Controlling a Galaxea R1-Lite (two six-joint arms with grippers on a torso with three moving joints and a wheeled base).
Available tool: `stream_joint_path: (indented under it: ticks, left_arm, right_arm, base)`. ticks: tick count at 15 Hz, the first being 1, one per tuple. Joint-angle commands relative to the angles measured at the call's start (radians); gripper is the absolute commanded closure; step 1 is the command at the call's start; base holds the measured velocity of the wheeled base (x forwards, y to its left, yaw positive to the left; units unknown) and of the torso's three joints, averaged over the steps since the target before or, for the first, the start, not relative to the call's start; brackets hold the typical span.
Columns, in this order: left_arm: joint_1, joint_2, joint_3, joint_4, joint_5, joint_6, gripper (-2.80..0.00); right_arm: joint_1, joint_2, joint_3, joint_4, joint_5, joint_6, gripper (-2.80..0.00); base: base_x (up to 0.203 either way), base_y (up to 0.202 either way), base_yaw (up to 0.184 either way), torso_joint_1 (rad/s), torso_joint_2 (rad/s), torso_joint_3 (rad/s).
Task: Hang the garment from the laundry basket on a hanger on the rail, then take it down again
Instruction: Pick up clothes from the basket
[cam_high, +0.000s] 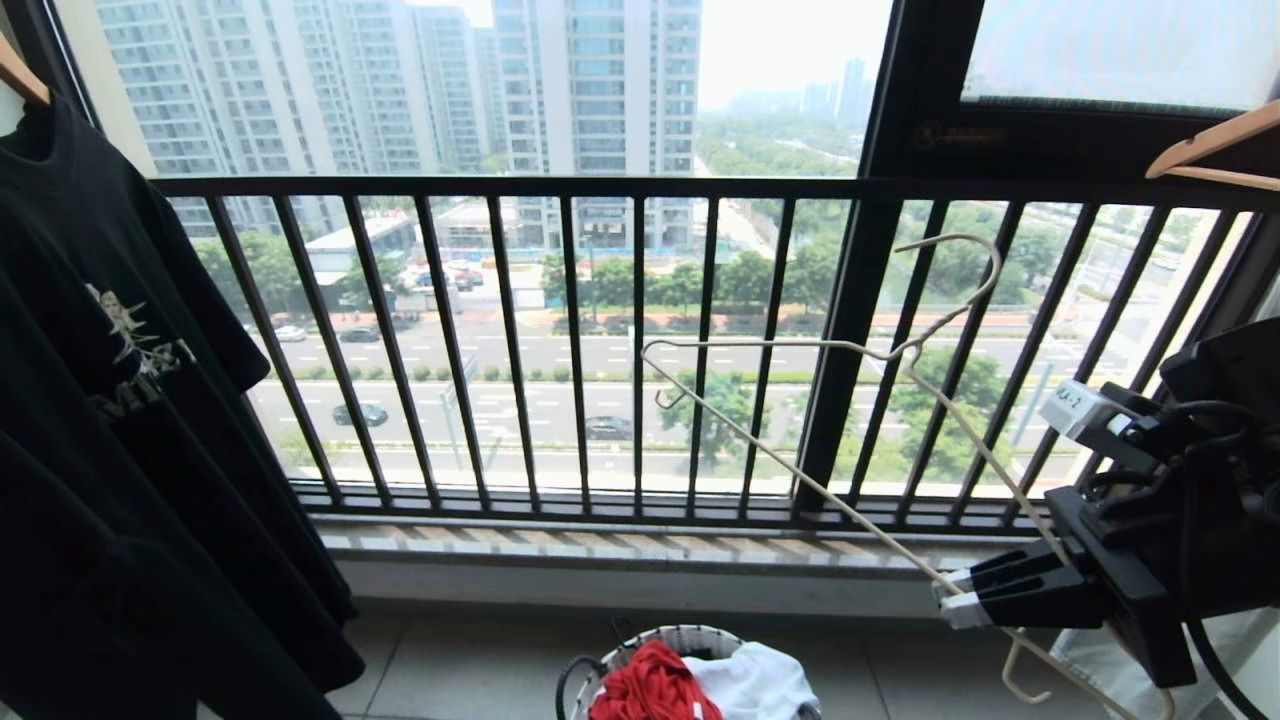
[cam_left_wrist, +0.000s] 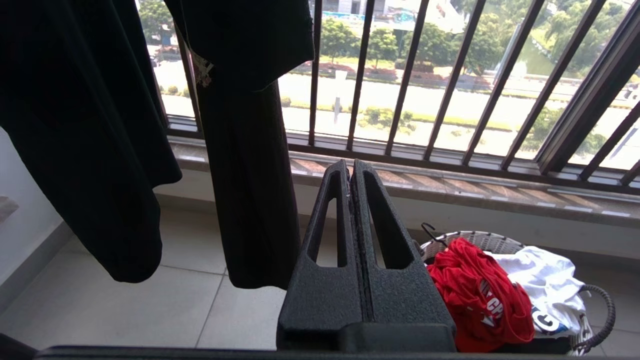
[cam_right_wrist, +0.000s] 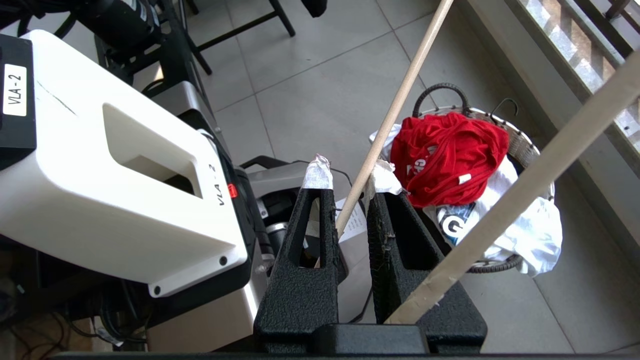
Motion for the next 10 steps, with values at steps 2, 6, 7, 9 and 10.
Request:
stream_joint_path:
  ticks: [2,6,7,9,10]
  left_arm:
    - [0.000,0.001,0.000,0.000,0.001,-0.001,0.00]
    - [0.000,0.001,0.000,0.000,0.001,-0.001,0.00]
    - [0.000,0.001,0.000,0.000,0.001,-0.001,0.00]
    - [0.000,0.001,0.000,0.000,0.001,-0.001,0.00]
    - [0.000,0.001,0.000,0.000,0.001,-0.001,0.00]
  right_arm:
    - [0.000,-0.013,0.002,0.002,0.006,-0.004,0.00]
    - [0.000,-0.013,0.010,0.002,0.006,-0.005,0.00]
    - [0.000,-0.013,0.010,0.002,0.006,-0.005,0.00]
    - [0.000,-0.013,0.010,0.002,0.006,-0.005,0.00]
    - [0.000,-0.013,0.010,0.001,0.006,-0.005,0.00]
  base:
    - [0.000,0.000,0.000,-0.226,0.54,0.313]
    - [0.000,0.000,0.000,-0.204,0.53,0.307]
    - [0.000,0.000,0.000,-0.193,0.50,0.318]
    - [0.000,0.000,0.000,-0.186,0.49,0.308]
    - [0.000,0.000,0.000,-0.168,0.48,0.305]
